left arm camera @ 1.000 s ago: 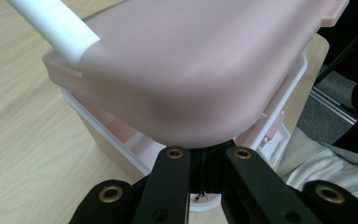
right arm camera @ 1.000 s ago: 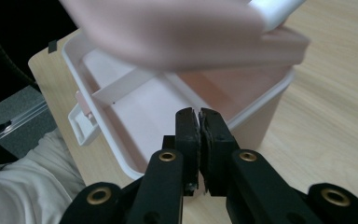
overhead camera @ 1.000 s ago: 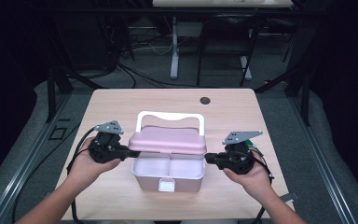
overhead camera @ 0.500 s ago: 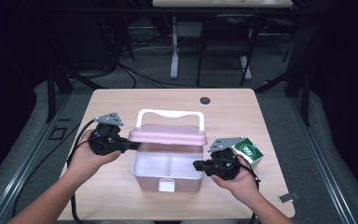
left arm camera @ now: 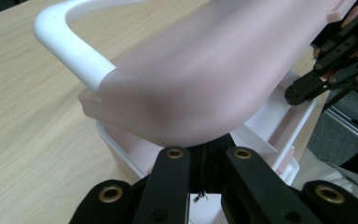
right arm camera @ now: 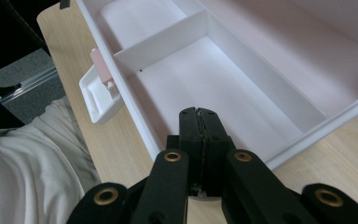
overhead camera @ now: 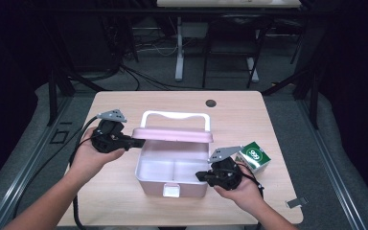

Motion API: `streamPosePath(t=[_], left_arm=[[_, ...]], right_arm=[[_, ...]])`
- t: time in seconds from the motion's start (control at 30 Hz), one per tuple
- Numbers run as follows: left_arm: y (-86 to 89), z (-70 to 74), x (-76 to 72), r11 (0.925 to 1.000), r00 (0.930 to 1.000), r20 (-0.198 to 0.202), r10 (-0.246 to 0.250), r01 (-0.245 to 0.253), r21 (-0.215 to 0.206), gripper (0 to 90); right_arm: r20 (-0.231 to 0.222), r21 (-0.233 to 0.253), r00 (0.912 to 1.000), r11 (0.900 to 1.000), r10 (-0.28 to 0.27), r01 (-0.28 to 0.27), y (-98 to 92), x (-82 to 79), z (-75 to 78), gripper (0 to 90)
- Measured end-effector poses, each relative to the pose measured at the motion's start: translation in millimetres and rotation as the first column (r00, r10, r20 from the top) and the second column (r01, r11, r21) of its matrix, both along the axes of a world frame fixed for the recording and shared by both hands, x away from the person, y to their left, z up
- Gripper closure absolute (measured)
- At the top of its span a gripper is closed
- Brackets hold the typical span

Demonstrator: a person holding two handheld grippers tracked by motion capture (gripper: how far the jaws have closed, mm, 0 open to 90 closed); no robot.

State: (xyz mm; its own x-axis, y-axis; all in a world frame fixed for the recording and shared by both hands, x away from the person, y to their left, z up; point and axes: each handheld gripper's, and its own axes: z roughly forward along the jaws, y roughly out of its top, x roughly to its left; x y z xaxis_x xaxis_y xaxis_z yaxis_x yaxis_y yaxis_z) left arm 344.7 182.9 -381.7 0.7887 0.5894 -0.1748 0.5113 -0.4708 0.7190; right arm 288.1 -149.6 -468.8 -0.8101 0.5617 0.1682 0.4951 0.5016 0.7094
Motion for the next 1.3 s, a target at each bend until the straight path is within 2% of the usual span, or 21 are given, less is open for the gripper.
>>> streamPosePath(t=[0.73, 1.3], left_arm=[[-6.3, 23.0, 17.6, 0.9991, 0.9983, 0.044, 0.037, -0.038, 0.02, 89.9], [-6.6, 25.6, 33.0, 0.9956, 0.9945, 0.054, 0.09, -0.091, 0.022, 89.7]], right_arm=[[-0.002, 0.003, 0.9999, 1.0, 0.015, -0.015, -4.9, 0.1, 0.7, 90.0], [-0.006, 0.012, 0.9999, 1.0, 0.013, -0.013, -5.6, 0.0, -0.6, 90.0]])
